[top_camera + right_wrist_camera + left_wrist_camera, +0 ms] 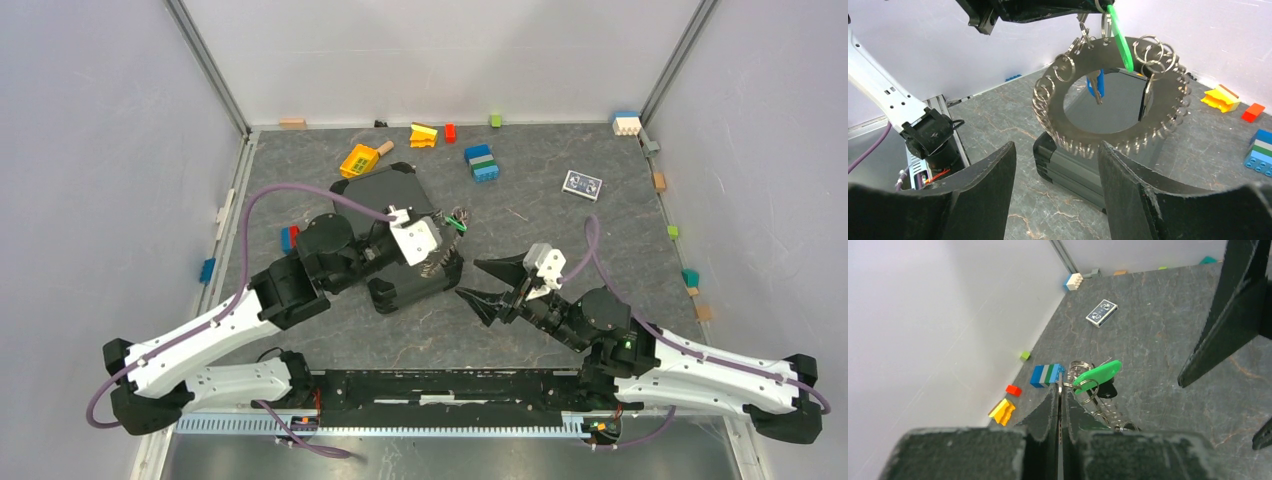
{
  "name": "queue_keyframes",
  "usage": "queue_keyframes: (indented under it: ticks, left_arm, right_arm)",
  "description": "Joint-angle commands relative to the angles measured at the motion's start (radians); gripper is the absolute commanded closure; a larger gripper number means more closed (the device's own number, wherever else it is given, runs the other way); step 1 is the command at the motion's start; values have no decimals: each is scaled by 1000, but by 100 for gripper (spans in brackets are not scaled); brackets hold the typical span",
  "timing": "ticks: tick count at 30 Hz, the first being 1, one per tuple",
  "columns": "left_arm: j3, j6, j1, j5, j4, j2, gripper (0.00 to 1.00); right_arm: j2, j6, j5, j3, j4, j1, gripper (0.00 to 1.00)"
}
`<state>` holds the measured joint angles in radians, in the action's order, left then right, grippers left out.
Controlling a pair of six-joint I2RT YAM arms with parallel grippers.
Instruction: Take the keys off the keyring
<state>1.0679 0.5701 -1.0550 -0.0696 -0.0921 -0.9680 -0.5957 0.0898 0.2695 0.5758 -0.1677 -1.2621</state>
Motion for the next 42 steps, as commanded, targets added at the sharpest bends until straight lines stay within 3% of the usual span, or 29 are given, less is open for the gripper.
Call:
queue_keyframes:
  ticks: [1,8,15,20,26,33,42]
  left_arm:
    - [116,-141,5,-64,-62,-42,98]
    - [257,-315,4,-161,-268,-123,98]
    - [299,-413,4,-205,-328,-149,98]
    - [320,-441,4,-196,-339,-152,98]
    - [348,-443,4,-163,-360,-147,98]
    - [360,-458,4,-142,-363,-138,98]
    - [364,-463,4,-121,-363,-122,98]
  right_arm:
    - [-3,31,-11,-16,-95,-1,33]
    - [-34,30,-21,-72,-246,0,23]
    - [-116,-8,-67,-112,-407,-1,16]
    - [-181,-56,55,-136,-471,-1,14]
    - [-208,-209,136,-249,-707,-2,13]
    - [-306,-276,228,-254,-822,-1,21]
    - [-350,-313,196,-288,-950,-1,42]
